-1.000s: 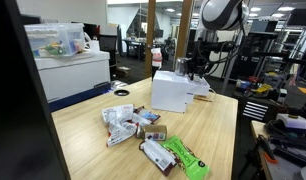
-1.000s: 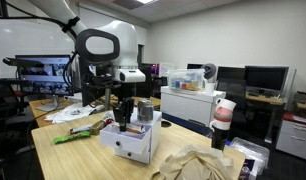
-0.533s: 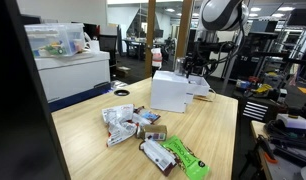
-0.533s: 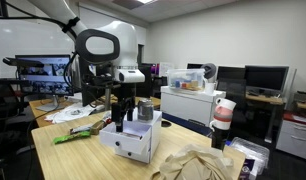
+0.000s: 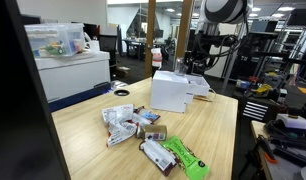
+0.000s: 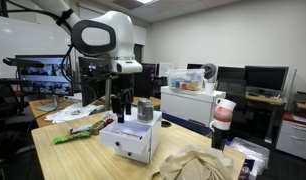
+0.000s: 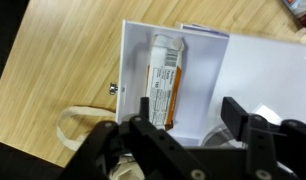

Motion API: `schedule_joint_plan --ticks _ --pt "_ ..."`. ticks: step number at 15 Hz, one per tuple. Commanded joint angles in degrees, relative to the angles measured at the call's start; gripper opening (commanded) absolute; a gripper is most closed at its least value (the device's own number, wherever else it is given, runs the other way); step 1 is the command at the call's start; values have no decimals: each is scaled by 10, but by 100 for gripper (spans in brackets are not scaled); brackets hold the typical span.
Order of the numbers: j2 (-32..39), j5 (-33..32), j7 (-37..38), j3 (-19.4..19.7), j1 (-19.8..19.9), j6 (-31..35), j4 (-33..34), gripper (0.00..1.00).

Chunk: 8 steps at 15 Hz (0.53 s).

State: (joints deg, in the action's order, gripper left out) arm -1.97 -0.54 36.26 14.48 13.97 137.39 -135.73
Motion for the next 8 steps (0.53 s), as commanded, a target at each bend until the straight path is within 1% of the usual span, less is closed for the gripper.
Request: schedule_joint_plan --ticks 1,5,7,8 --pt "-50 0 -14 -6 3 -14 -39 45" --pt "-89 -12 -21 -10 10 -37 -85 16" --pt "-106 -19 -19 -11 17 -45 -108 3" --pt "-112 -22 -18 -11 20 -48 -116 1"
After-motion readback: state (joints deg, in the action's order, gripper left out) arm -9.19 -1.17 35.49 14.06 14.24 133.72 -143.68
